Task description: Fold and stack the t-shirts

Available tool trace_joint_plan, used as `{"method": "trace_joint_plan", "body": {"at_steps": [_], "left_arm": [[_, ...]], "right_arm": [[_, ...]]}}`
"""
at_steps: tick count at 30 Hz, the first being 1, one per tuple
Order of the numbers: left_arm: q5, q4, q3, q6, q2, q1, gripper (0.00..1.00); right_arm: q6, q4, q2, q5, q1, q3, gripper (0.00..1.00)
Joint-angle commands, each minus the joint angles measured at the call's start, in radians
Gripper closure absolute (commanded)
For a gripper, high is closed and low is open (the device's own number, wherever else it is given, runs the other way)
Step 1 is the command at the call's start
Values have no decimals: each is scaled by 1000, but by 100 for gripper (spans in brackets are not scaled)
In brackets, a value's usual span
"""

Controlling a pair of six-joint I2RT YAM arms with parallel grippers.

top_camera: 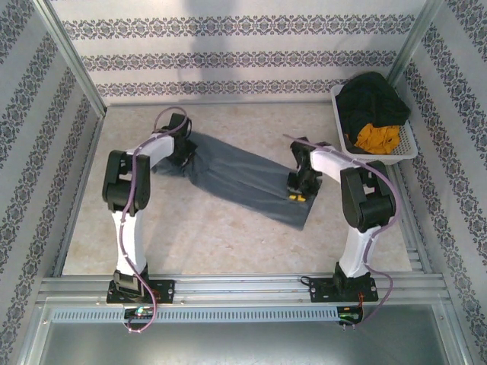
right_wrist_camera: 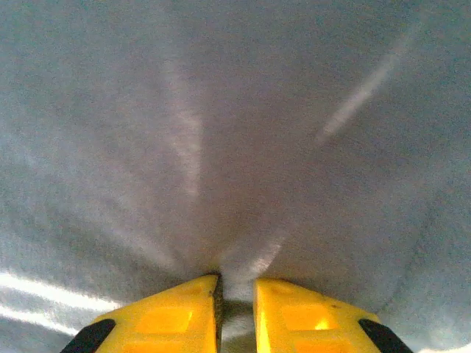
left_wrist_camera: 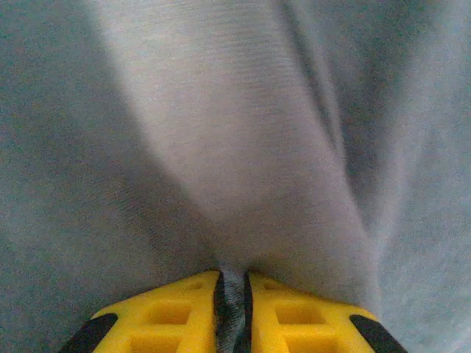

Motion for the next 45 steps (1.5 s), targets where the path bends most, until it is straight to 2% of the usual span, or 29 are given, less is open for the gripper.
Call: {"method": "trace_joint_plan", "body": {"at_steps": [1,5,9,13,17,20,23,27,30,34,40,45], "left_arm": [[91,108,162,66,191,-10,81],[182,135,428,84,362,-44,80],[261,133,652,92,504,-85,78],[287,125,763,93,559,-104,75],[228,88,739,159,462,-104,65],[172,184,504,157,282,-94,59],[161,351,204,90,88,-72,59],[180,437,-145,82,-150,-76,59],[211,379,-351,125,-323,-88,57],[263,207,-575,189,-532,-95,56],[340,-40,-759,295,-749,-142,55],[448,-152,-838,291,-824,-207,52]], "right_arm": [[91,-4,-50,-86,108,-108,78],[192,92,-31,-212,262,-130,77],[288,187,42,-286,389,-92,77],[337,265,61,-313,421,-64,74],[306,243,-31,-270,402,-55,68],[272,208,-159,-213,362,-100,62],[249,193,-311,-168,289,-197,58],[192,154,-444,-186,180,-321,55],[124,104,-473,-217,148,-356,53],[39,31,-430,-271,152,-366,52],[-2,65,-338,-306,211,-397,54],[44,90,-293,-283,248,-408,58]]}}
